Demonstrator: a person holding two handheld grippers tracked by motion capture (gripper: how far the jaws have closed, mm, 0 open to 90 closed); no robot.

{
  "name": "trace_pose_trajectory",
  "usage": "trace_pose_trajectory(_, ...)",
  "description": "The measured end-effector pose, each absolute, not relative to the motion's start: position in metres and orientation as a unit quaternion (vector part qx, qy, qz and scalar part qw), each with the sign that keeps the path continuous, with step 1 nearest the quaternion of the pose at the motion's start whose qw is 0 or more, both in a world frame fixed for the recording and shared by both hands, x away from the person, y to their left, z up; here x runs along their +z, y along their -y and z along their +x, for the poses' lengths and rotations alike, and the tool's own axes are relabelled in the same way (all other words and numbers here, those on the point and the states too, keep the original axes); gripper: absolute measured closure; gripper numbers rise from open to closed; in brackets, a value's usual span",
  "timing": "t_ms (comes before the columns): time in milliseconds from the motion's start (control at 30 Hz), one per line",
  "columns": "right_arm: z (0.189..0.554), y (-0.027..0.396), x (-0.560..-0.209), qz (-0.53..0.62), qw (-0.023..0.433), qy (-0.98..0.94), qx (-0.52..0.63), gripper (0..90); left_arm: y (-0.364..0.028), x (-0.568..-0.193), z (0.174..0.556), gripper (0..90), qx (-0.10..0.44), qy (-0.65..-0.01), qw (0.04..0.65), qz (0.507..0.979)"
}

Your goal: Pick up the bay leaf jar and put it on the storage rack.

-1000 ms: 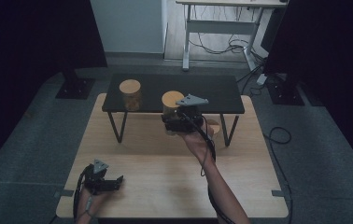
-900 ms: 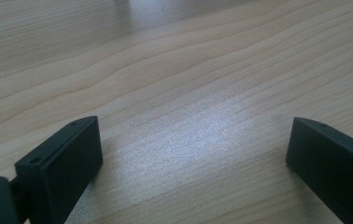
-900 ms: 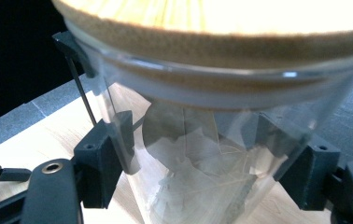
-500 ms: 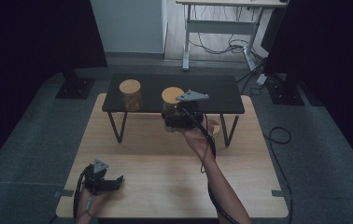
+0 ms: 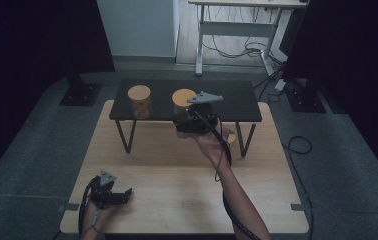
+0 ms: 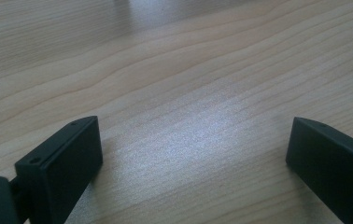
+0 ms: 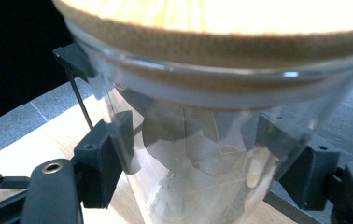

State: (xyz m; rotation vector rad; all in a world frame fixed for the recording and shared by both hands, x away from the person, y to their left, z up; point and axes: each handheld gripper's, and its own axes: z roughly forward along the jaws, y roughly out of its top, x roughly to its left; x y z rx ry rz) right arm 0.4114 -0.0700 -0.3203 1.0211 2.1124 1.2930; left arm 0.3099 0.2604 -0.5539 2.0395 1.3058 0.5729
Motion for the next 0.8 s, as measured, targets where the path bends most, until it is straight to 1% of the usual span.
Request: trace_pose_trajectory(800,0.414,0.071,-0.3,0.374,0.23,-0.763,0.475,25.3,-0.26,-0.554,0.31,3.2,0.218,-0.499,0.323,0.774)
